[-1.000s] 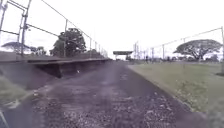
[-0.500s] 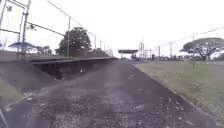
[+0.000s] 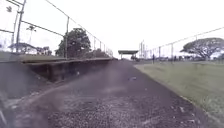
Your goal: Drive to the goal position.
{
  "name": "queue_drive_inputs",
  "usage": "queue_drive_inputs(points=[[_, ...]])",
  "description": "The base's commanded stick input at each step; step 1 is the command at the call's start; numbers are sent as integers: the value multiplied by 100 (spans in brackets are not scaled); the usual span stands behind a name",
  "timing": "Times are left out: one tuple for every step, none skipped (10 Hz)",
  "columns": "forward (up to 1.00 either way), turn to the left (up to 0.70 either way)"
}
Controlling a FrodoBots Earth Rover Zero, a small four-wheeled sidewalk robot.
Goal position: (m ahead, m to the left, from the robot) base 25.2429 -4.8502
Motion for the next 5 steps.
queue_drive_inputs(points=[[70,0],[70,0],[70,0],[70,0],[70,0]])
